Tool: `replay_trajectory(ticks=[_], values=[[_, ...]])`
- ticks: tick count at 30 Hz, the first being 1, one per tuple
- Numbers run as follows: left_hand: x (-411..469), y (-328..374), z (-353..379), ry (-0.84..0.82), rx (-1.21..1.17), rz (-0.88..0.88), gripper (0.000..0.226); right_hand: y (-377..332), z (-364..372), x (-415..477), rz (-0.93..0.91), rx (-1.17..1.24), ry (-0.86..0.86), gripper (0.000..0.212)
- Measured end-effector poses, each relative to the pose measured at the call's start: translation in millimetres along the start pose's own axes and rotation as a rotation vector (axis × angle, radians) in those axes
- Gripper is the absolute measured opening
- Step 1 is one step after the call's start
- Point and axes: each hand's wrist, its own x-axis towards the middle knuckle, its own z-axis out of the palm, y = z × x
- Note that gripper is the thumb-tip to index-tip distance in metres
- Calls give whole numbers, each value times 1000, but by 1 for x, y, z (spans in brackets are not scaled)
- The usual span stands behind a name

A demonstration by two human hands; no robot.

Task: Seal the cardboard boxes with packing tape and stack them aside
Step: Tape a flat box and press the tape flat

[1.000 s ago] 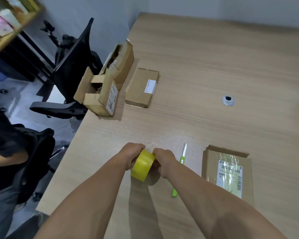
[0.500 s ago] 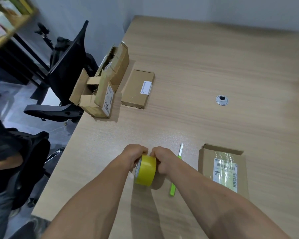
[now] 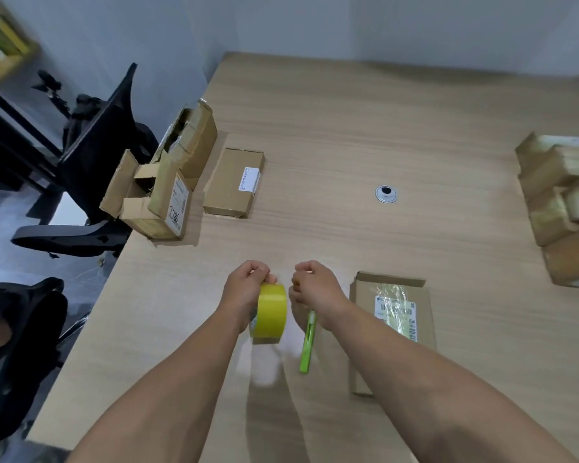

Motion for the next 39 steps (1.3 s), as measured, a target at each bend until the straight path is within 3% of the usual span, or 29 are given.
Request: replay_trajectory(ticks=[5, 11, 15, 20, 22, 28, 39], values=[[-13, 8, 34, -123, -31, 2, 22, -11, -68, -4, -204, -189, 243, 24], [-27, -2, 85, -239, -28, -78, 22, 8, -147, -5, -184, -338, 467, 31], [-33, -15, 112, -250, -42, -136, 22, 23, -181, -3, -67, -432, 476, 45], [-37, -25, 127, -225, -44, -204, 17, 38, -202, 8, 16, -412, 313, 74], [-37, -27, 131, -204, -44, -227, 17, 39, -208, 12, 22, -480, 255, 69], [-41, -30, 143, -89, -12, -200, 15, 47, -221, 13, -127, -522, 175, 15], [-74, 8, 156, -110, 99, 44, 23, 9, -246, -26, -455, -296, 178, 13]])
